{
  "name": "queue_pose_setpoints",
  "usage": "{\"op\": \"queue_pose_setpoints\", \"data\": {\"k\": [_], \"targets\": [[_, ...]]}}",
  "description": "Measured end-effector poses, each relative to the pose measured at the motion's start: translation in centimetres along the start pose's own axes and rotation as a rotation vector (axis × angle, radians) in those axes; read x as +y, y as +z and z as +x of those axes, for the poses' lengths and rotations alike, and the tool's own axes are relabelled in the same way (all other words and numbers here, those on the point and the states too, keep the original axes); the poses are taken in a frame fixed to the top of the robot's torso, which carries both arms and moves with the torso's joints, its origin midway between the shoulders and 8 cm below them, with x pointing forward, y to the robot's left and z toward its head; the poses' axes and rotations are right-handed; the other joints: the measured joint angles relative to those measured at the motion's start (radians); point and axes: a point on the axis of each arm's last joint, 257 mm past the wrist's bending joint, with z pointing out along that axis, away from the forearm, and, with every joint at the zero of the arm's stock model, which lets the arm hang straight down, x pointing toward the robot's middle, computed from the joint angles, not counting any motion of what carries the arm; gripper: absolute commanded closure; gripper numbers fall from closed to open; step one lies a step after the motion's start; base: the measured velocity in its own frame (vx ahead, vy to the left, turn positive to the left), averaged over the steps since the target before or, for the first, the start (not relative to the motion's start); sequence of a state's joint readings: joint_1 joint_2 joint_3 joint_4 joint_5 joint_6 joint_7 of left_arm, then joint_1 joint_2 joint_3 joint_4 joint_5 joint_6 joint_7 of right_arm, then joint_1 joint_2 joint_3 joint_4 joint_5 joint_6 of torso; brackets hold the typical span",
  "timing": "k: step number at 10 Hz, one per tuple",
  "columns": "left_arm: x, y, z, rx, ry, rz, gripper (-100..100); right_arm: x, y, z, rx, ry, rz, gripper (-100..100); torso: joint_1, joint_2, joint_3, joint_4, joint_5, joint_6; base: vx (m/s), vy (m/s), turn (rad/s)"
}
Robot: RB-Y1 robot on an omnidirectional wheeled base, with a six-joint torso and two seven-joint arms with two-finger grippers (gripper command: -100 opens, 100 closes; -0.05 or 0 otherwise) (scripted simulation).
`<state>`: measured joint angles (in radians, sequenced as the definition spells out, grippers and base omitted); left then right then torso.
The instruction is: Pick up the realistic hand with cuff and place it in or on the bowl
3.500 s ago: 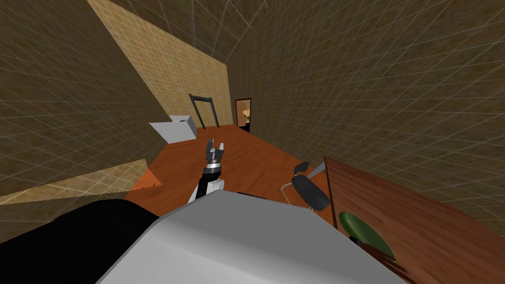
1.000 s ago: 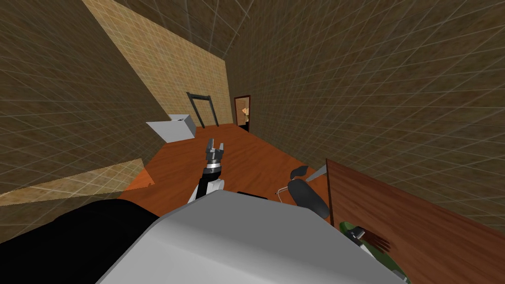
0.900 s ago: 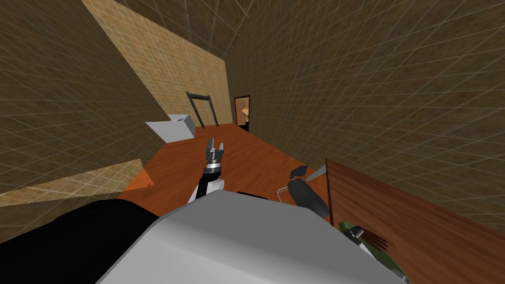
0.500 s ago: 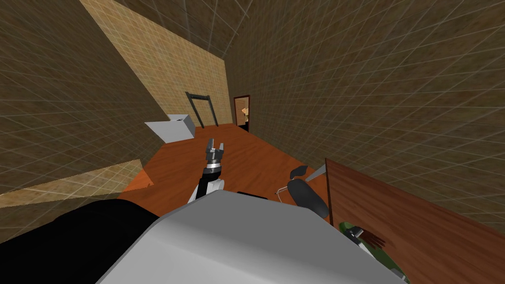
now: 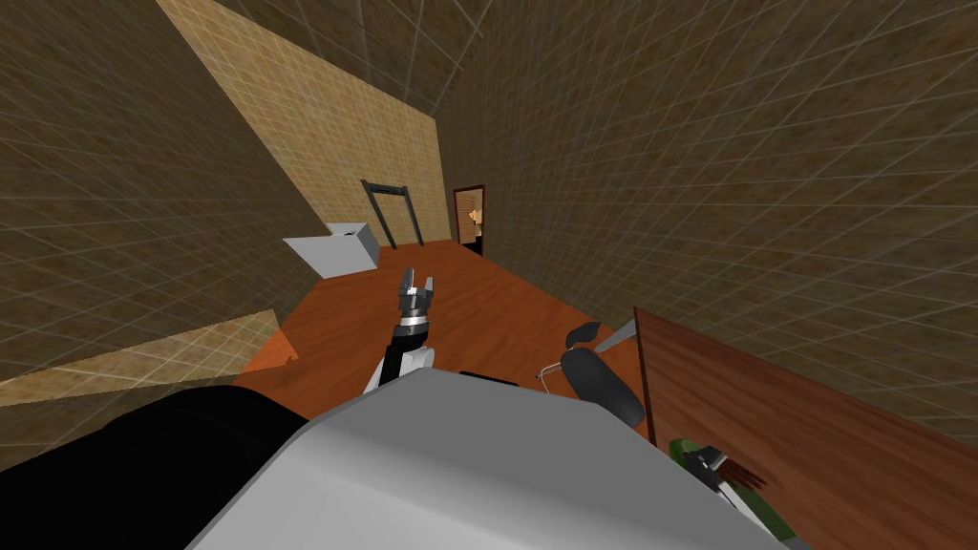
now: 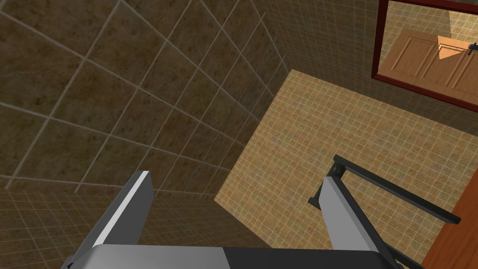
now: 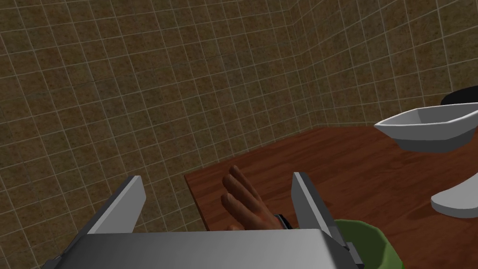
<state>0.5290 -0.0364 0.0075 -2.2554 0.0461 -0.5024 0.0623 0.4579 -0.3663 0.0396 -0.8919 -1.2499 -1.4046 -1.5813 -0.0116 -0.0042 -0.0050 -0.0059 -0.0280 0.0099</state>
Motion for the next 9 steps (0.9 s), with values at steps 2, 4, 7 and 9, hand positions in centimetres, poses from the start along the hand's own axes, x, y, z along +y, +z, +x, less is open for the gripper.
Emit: {"op": "queue_pose_setpoints", "data": {"k": [2, 4, 7, 9], "targets": [[0.0, 0.0, 0.0, 0.0, 0.0, 0.0, 0, 1.0, 1.8, 1.0, 0.008, -0.006, 0.004, -100, 0.001, 0.0, 0.0, 0.0, 0.0, 0.0, 0.027, 0.11, -0.012], [0.0, 0.0, 0.0, 0.0, 0.0, 0.0, 0, 2.0, 4.1, 2.3, 0.017, -0.004, 0.01, -100, 0.002, -0.001, -0.001, 0.0, 0.001, 0.0, 0.033, 0.119, -0.014], [0.0, 0.0, 0.0, 0.0, 0.0, 0.0, 0, 3.2, 7.3, 4.6, 0.027, -0.003, 0.025, -100, 0.004, -0.001, -0.001, 0.0, 0.001, 0.0, 0.037, 0.139, -0.014], [0.0, 0.0, 0.0, 0.0, 0.0, 0.0, 0, 3.5, 8.7, 5.3, 0.027, 0.001, 0.032, 0, -0.001, 0.0, 0.0, 0.0, 0.0, 0.0, 0.008, 0.034, -0.006]]}}
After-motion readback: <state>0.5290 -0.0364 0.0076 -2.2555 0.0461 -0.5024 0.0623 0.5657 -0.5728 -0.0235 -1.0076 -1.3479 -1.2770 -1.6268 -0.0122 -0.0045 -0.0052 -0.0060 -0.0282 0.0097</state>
